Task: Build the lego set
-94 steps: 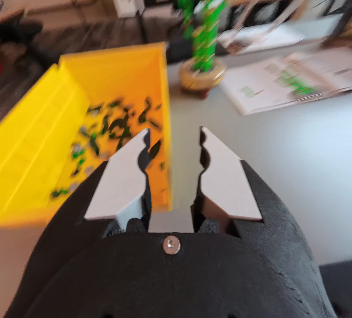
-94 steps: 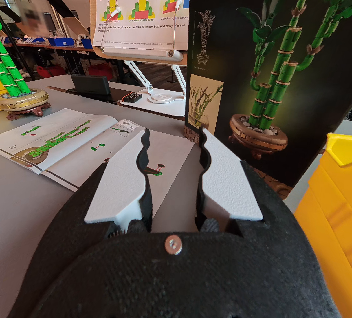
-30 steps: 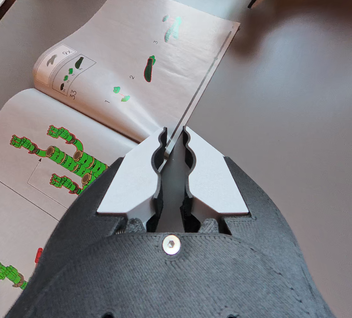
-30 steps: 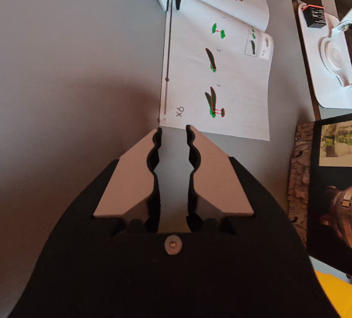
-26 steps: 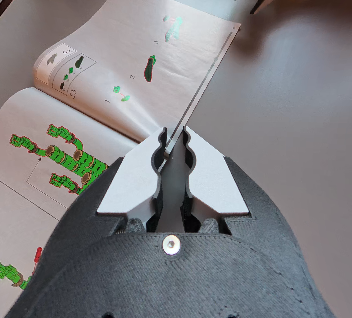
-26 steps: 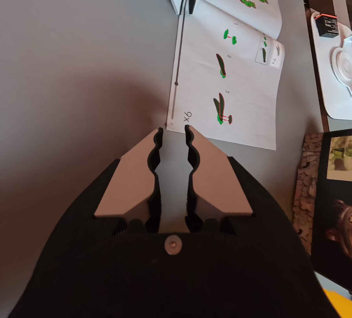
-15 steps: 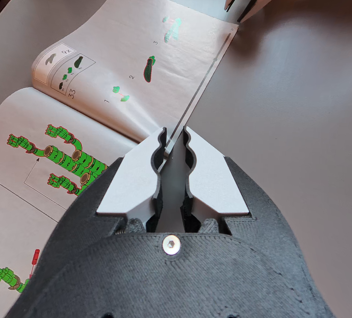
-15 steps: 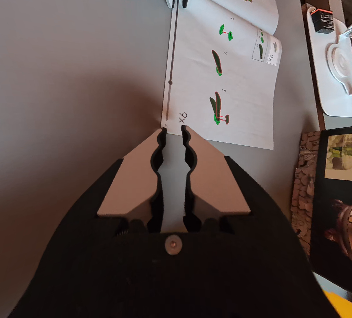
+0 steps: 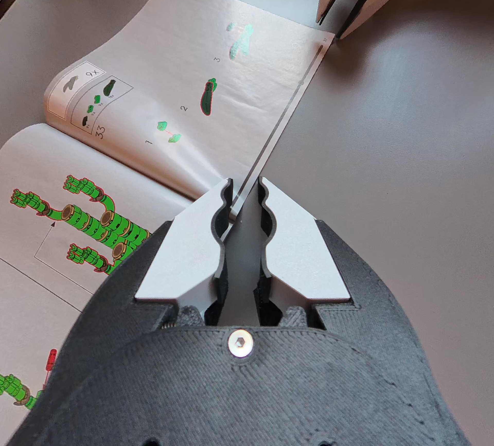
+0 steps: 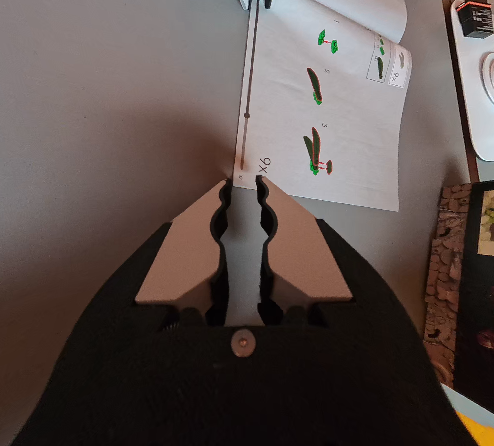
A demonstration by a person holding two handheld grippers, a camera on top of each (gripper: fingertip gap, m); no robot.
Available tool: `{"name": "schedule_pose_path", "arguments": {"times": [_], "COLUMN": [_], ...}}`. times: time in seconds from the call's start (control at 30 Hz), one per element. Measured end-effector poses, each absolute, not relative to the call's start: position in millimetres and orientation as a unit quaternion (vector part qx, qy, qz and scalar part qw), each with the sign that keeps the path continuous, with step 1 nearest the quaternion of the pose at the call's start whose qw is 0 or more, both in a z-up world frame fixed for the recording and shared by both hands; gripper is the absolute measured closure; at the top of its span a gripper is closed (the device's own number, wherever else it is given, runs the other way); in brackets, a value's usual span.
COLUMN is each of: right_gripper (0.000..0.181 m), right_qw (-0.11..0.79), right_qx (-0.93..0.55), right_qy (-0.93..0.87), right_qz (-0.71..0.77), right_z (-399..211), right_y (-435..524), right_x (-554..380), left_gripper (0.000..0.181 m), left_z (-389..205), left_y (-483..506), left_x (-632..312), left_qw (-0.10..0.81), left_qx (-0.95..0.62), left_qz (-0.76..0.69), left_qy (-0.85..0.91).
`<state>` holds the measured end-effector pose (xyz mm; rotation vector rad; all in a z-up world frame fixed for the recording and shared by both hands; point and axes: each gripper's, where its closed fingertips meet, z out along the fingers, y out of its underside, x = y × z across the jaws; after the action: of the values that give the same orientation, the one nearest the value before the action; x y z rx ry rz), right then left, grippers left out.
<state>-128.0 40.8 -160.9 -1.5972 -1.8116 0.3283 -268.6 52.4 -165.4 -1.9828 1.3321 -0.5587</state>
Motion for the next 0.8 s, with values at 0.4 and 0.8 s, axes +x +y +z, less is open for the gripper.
{"name": "schedule_pose_path", "arguments": {"times": [0.4,0.8], "right_gripper": [0.176,0.181], "right_qw": [0.351,0.353], "right_qx": [-0.611,-0.614], "right_qy": [-0.699,-0.693], "right_qz": [0.122,0.136], "right_z": [-161,-156], "right_y": [43,42], "right_x": [-129,-130], "left_gripper": [0.163,0.145], "left_z": [-165,-158], "left_y": [52,41], "left_x": [-269,-240], "left_qw": [0.337,0.326], "left_qx": [-0.760,-0.752], "left_qz": [-0.217,-0.259], "left_qy": [0.511,0.511]}}
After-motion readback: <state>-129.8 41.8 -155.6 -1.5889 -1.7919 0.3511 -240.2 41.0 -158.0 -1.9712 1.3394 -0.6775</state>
